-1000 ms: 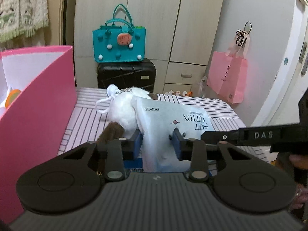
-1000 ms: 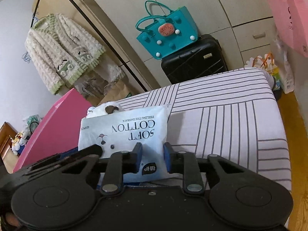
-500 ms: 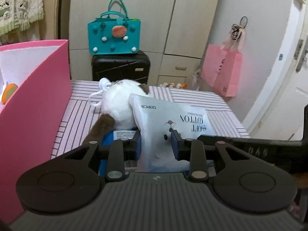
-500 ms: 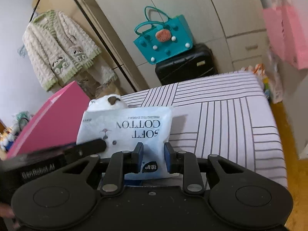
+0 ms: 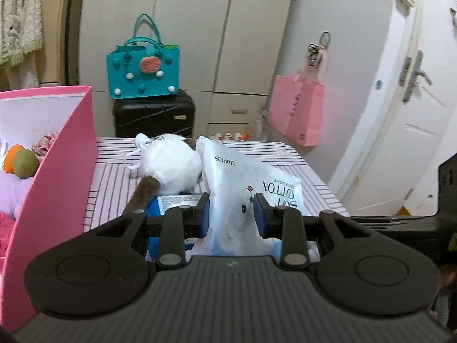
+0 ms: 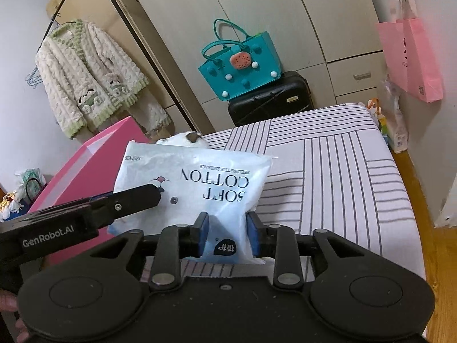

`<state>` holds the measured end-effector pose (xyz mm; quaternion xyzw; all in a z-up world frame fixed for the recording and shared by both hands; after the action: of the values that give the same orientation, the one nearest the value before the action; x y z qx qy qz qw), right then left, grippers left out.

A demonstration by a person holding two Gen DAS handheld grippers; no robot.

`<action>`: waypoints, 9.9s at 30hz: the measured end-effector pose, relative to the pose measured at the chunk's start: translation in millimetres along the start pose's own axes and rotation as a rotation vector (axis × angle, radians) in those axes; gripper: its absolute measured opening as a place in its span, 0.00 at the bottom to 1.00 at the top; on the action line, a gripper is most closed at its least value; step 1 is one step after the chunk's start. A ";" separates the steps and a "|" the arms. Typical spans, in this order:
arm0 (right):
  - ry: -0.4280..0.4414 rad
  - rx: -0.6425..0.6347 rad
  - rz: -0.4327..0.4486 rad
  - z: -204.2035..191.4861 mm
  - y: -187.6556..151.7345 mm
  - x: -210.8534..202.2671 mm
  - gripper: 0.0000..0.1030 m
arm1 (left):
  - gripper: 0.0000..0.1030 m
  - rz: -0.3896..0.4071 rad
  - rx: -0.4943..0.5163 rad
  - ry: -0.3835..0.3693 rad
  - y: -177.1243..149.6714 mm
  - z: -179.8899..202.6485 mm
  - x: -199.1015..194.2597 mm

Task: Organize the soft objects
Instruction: 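Lift and carry the SOFT COTTON bag into the pink box with both grippers, then open both grippers to release the bag into the box, then move both tools back toward the blue wipes pack and white plush, then close both grippers on the blue wipes pack from its two sides, then lift the blue wipes pack and carry it over the pink box with both grippers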

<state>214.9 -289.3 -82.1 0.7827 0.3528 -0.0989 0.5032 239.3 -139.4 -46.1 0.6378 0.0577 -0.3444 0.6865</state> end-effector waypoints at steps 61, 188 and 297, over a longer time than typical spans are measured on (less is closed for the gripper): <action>0.213 -0.572 -0.280 -262.2 35.9 94.9 0.24 | 0.33 -0.387 0.005 0.098 46.0 -240.8 -113.7; -0.034 -0.183 -0.186 -2.8 9.4 33.5 0.37 | 0.36 -0.241 -0.134 -0.008 -36.0 -23.0 25.7; 0.329 -0.630 -0.236 -264.5 44.6 57.0 0.34 | 0.32 -0.126 -0.093 0.162 51.0 -215.4 -138.2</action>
<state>232.7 -47.6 46.3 0.5488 0.5300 0.0843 0.6409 240.2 110.3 29.4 0.6261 0.1689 -0.3310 0.6855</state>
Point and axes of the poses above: each gripper's, at about its wrist camera, not at the fingertips, and x roughly the way its jaws point, z to its right, y to its top, the point moved 6 cm from there along x, roughly the way its jaws point, and after that the axes turned 4 degrees about y, right-handed, at the moved point
